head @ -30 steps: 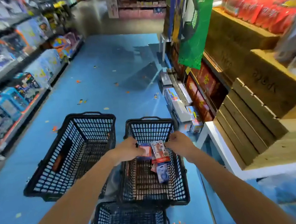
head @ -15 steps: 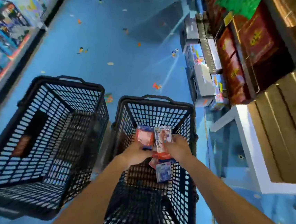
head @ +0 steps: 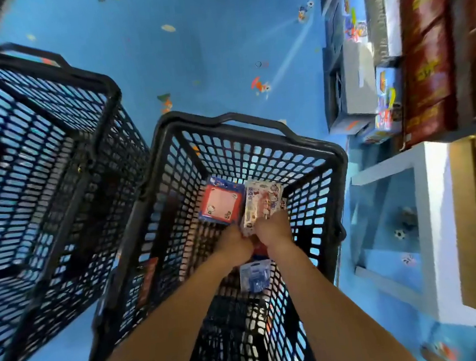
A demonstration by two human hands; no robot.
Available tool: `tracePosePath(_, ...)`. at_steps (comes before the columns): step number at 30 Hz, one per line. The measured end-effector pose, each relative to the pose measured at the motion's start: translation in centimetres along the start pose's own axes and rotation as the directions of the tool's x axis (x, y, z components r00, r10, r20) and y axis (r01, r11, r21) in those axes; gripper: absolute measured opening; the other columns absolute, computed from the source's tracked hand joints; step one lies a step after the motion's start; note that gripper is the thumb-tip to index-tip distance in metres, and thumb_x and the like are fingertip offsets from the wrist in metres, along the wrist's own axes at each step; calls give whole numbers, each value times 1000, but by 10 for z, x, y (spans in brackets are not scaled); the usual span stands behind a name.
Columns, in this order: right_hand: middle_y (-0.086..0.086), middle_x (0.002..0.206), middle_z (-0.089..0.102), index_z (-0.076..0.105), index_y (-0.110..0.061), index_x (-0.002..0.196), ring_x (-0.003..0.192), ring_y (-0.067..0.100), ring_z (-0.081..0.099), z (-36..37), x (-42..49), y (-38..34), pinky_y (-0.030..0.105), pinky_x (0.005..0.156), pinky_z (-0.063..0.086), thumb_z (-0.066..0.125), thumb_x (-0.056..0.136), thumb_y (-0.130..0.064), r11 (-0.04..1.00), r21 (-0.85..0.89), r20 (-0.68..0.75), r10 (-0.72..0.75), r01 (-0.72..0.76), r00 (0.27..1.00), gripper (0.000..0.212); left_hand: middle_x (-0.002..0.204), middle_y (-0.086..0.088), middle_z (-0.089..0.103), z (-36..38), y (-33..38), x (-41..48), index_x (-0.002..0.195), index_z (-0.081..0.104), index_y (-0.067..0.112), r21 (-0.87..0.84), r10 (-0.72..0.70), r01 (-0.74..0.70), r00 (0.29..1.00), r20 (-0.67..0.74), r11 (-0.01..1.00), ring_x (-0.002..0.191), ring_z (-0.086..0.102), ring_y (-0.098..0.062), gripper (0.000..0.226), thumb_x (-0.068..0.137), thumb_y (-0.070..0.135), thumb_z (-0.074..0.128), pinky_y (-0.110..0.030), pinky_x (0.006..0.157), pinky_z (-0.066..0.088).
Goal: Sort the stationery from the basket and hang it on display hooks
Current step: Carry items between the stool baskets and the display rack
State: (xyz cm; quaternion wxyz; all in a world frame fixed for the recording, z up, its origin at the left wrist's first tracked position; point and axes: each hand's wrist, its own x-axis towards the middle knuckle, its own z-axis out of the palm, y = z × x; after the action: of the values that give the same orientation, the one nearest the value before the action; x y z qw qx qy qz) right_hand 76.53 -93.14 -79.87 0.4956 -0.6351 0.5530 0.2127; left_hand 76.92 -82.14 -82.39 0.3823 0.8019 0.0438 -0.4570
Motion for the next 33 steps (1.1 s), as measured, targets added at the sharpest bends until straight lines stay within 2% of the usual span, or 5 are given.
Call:
tracePosePath(9,18,121,66,50,-2,130,102,36,67,-1,-16,2,48,89,59,58,84,-27,973,230,-88,35,-14,996,52,117,1,74,-15,35,-31,127,68,21,-193,-56,56,998,7,980,104,69,-16,40,87,20,62,-35,95,57)
tracePosePath(14,6,109,64,46,-17,122,95,25,66,-5,-50,10,45,89,58,63,88,-24,913,397,-128,-46,94,991,38,90,-3,78,-32,52,-52,115,68,18,-494,-93,136,990,110,859,78,76,-15,23,92,15,69,-26,60,57)
tracePosePath(23,14,119,65,43,-20,130,94,29,75,10,-73,37,51,79,63,87,68,-36,842,539,198,-118,-8,973,78,116,-4,76,-78,17,-79,129,58,41,-384,-31,148,955,295,912,110,72,-30,55,86,12,75,-55,90,60)
tracePosePath(29,7,116,66,64,-17,110,95,19,69,13,-64,50,35,74,59,69,76,-75,963,222,50,-165,150,985,68,112,0,78,-74,-8,-80,119,63,43,-547,-116,180,982,149,817,107,73,-28,23,101,28,66,-58,93,57)
tracePosePath(33,11,125,52,66,-14,120,100,29,62,10,-48,49,30,78,48,51,102,-40,964,-96,-59,-253,246,966,35,114,4,74,-70,-15,-79,121,56,44,-504,-134,127,991,23,854,100,74,-22,21,106,30,57,-46,79,63)
